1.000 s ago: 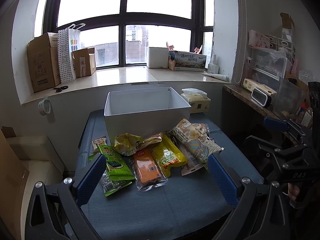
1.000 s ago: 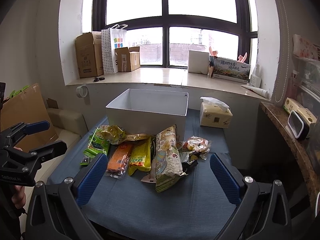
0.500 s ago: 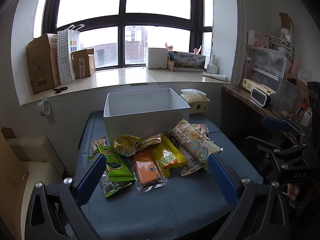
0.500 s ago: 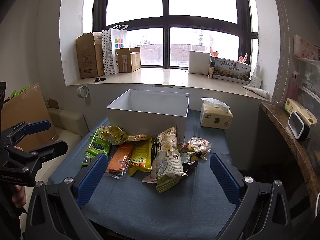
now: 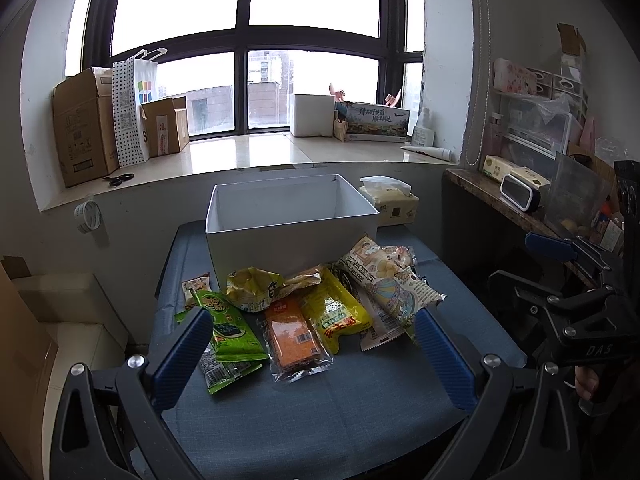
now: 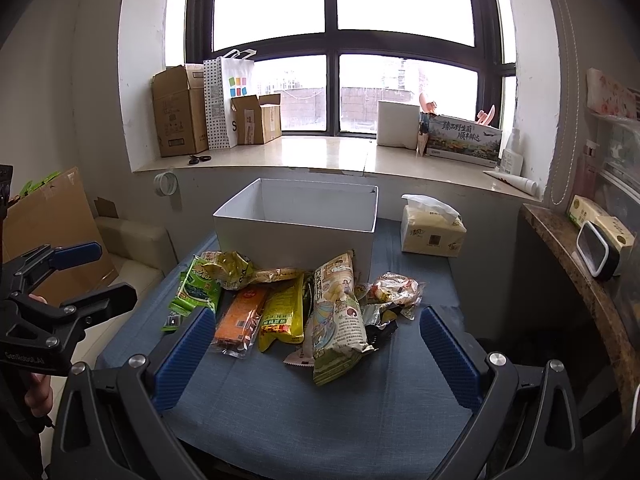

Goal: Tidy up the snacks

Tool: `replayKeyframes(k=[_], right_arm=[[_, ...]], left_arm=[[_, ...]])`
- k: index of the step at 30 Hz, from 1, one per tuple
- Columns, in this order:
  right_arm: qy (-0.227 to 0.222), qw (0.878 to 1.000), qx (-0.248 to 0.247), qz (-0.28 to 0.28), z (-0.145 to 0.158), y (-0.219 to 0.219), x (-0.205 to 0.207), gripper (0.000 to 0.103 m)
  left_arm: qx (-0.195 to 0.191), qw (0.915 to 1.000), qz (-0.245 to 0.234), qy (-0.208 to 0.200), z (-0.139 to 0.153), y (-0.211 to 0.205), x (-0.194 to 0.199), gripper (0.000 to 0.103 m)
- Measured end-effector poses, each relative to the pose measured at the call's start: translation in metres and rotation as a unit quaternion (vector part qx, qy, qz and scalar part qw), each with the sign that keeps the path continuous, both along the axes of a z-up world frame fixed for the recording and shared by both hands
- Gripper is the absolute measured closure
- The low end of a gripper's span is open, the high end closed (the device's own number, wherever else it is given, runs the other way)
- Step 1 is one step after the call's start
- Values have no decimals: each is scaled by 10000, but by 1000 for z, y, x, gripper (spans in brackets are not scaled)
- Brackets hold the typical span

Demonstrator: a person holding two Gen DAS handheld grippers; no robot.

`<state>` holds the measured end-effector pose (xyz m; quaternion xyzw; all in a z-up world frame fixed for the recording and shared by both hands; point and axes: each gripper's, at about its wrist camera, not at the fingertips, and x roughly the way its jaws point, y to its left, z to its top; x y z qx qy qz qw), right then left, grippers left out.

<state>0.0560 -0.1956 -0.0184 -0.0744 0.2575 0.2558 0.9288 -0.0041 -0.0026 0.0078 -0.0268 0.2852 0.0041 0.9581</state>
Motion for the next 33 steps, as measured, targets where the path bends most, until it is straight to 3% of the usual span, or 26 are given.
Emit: replayKeyframes(k=[26, 33], right_arm=[[47, 10000, 0, 10, -2, -1, 1, 0], [402, 9989, -259, 26, -25, 16, 37, 0]], left_arm=[[0, 10000, 20, -23, 0, -1, -1, 0], [-23, 10000, 40, -13, -3, 2, -3, 0]])
